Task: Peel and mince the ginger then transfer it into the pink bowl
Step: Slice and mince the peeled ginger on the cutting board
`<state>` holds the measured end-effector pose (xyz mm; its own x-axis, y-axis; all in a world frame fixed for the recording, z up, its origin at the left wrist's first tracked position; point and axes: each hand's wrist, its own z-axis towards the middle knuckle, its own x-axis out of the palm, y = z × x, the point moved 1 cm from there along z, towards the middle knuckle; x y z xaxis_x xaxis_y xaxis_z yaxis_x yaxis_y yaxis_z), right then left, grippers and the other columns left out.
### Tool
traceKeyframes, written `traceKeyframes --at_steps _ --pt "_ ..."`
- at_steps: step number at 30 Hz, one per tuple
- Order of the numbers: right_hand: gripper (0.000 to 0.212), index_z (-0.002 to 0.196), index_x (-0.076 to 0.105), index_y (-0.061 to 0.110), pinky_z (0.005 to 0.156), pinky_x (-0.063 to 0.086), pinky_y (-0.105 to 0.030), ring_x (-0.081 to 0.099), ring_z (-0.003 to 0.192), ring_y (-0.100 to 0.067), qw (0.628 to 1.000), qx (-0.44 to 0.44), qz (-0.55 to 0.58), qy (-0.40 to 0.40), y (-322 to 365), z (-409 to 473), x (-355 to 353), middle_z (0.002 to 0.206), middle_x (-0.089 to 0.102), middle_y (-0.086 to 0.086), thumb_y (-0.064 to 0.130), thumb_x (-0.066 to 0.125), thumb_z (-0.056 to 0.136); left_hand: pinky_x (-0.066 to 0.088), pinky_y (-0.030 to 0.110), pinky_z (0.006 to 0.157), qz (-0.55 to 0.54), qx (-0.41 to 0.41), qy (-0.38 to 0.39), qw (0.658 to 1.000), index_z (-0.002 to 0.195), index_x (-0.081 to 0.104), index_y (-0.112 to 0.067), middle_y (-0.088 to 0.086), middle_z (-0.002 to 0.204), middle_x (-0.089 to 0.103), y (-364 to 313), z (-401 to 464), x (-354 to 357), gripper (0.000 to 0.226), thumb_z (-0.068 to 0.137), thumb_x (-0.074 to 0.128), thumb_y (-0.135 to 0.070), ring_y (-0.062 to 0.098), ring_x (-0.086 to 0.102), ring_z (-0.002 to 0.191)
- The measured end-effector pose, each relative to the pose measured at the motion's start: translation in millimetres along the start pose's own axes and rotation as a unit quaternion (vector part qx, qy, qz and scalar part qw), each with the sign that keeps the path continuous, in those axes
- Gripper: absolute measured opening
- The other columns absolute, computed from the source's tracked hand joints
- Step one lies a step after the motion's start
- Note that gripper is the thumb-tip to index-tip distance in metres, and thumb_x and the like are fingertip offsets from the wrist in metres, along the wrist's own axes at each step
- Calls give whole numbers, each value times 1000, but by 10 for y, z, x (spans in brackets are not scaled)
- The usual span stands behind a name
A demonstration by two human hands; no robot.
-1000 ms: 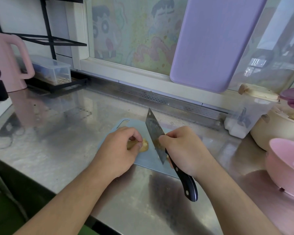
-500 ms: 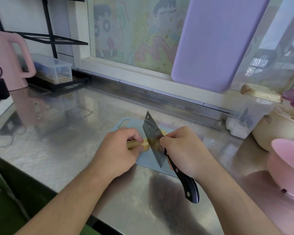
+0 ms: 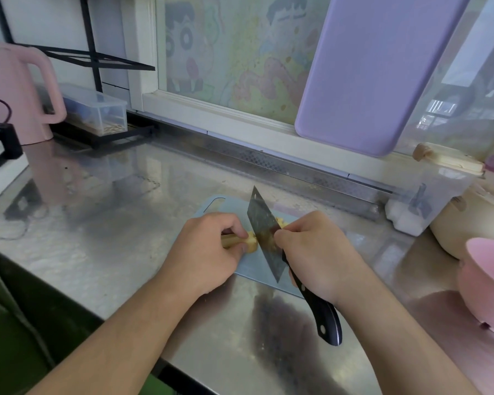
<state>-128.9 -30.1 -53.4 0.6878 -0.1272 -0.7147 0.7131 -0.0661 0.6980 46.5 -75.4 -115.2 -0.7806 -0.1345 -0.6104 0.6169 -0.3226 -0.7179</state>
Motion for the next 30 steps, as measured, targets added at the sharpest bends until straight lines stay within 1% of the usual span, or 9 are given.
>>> traceKeyframes --at_steps 2,6,10,13,17,22,25,28,30 --pt "26 64 42 0 55 32 -34 36 51 -22 1000 3 0 1 13 -11 -12 52 40 -8 12 53 85 49 18 71 1 2 -2 1000 83 72 -35 -21 89 71 1 0 0 13 84 84 -30 1 64 83" --pt "28 60 42 10 53 31 -32 36 49 -24 1000 4 2 2 39 24 20 48 36 -3 9 54 85 54 24 75 4 1 -1 1000 83 72 -36 -20 91 70 -8 2 -4 13 85 84 -31 3 65 84" --pt "28 62 42 10 50 32 -29 41 51 -24 1000 2 -14 -8 69 96 119 49 41 -3 7 53 88 55 27 77 1 2 2 1000 84 73 -34 -19 89 71 -15 -1 -15 13 85 84 -29 4 65 84" --pt "25 64 44 9 53 35 -32 43 53 -25 999 -1 5 -32 54 98 133 50 41 -4 9 52 88 53 23 76 -2 5 -2 1000 83 73 -33 -20 88 71 -21 -15 -9 13 84 84 -28 2 65 84" --pt "33 57 42 9 49 33 -32 36 44 -21 998 -12 28 -52 51 38 18 44 38 -2 11 52 88 42 6 67 3 4 -13 1000 82 73 -35 -22 87 70 -3 -9 9 13 84 85 -29 -3 63 83" --pt "34 59 39 4 52 31 -36 35 48 -20 999 -18 43 -22 108 -19 -11 53 36 -11 10 53 89 41 7 67 4 6 -13 1000 80 73 -34 -22 87 69 -9 -3 11 13 84 84 -29 -3 62 83" --pt "31 64 40 -4 53 32 -35 34 48 -19 999 -15 31 -13 121 -31 14 52 39 -12 12 52 87 42 7 67 6 7 -13 1000 80 73 -34 -22 86 69 -10 -1 12 13 84 84 -29 -2 63 82" --pt "33 58 42 2 52 33 -34 35 45 -20 1000 -10 18 -14 110 -29 25 45 41 -6 13 52 88 43 10 67 4 5 -14 1000 80 73 -34 -21 85 70 -15 -4 14 12 84 84 -29 0 64 80" --pt "33 58 40 10 49 31 -28 35 41 -21 1000 -8 8 -11 108 -37 34 43 38 -1 11 52 90 44 11 67 6 1 -14 1000 80 73 -34 -21 86 69 -20 -8 11 12 84 83 -29 0 64 81"
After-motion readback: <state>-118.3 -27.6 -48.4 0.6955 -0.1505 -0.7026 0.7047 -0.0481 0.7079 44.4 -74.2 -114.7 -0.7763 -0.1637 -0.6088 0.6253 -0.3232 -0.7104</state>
